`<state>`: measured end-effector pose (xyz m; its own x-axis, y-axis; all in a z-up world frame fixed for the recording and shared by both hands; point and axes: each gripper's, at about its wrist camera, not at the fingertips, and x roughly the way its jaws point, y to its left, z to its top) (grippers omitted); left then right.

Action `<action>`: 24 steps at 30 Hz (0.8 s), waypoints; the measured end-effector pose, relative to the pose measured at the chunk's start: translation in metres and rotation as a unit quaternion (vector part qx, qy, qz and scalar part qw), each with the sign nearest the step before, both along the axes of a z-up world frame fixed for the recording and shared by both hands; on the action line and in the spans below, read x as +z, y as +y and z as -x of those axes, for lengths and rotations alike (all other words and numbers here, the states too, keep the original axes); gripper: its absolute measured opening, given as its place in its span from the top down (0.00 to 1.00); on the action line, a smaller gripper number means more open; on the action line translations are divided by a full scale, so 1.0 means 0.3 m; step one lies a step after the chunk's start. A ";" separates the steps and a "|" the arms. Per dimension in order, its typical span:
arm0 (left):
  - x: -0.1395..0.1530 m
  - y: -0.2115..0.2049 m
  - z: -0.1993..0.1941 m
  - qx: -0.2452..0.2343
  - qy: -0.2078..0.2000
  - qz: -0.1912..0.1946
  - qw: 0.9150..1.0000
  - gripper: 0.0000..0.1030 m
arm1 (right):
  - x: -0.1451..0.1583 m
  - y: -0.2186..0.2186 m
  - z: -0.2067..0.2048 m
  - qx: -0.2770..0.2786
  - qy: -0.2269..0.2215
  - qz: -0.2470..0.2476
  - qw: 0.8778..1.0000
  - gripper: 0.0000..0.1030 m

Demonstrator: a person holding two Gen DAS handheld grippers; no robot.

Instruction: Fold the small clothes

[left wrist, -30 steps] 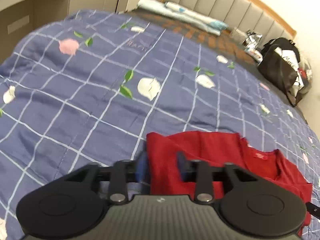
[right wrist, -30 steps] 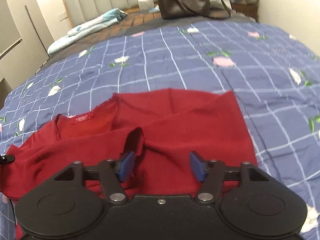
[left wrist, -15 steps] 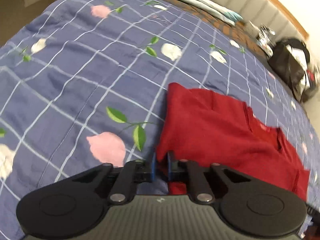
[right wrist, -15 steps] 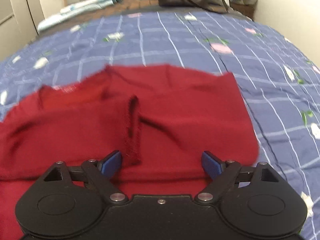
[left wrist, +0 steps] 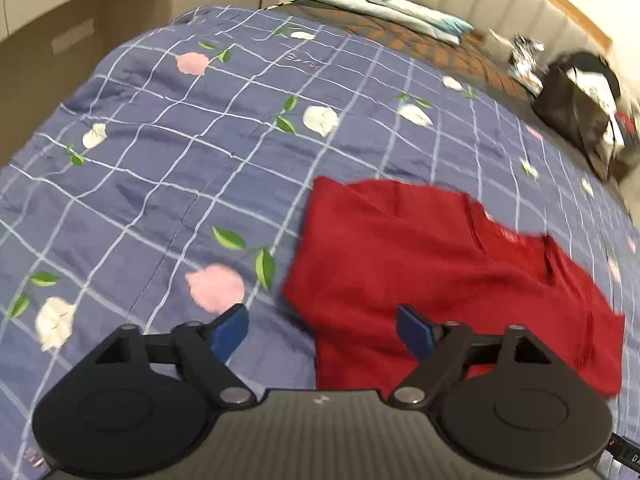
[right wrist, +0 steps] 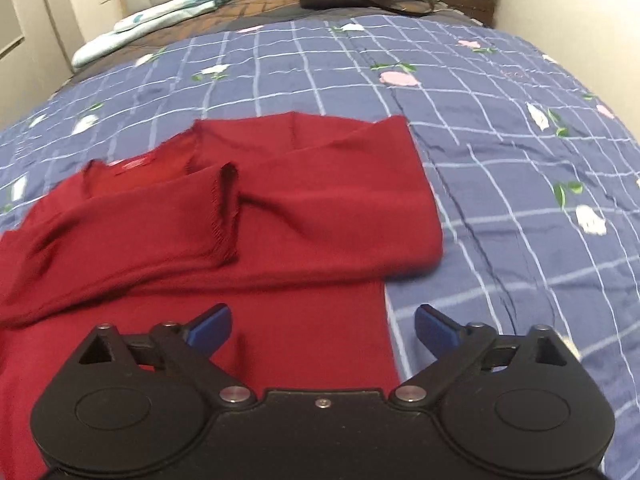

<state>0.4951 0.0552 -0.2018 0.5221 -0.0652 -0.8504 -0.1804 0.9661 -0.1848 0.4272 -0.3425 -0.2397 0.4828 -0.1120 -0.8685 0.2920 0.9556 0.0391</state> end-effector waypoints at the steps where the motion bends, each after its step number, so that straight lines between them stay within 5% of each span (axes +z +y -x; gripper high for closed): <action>1: 0.008 -0.015 0.025 -0.001 0.004 -0.007 1.000 0.07 | 0.011 0.005 0.027 0.003 0.007 -0.003 1.000 0.03; 3: 0.016 -0.037 0.082 0.003 0.015 -0.016 1.000 0.00 | 0.024 0.014 0.079 0.012 0.021 -0.010 1.000 0.01; 12: -0.112 -0.117 0.337 0.009 0.152 -0.018 0.988 0.00 | 0.027 0.001 0.393 0.006 0.103 -0.053 0.993 0.01; 16: -0.183 -0.127 0.435 0.035 0.224 -0.006 0.974 0.00 | 0.004 -0.004 0.502 0.034 0.147 -0.093 0.984 0.01; 24: -0.173 -0.169 0.520 0.043 0.218 -0.043 0.974 0.00 | -0.067 -0.049 0.559 0.028 0.163 -0.155 0.974 0.03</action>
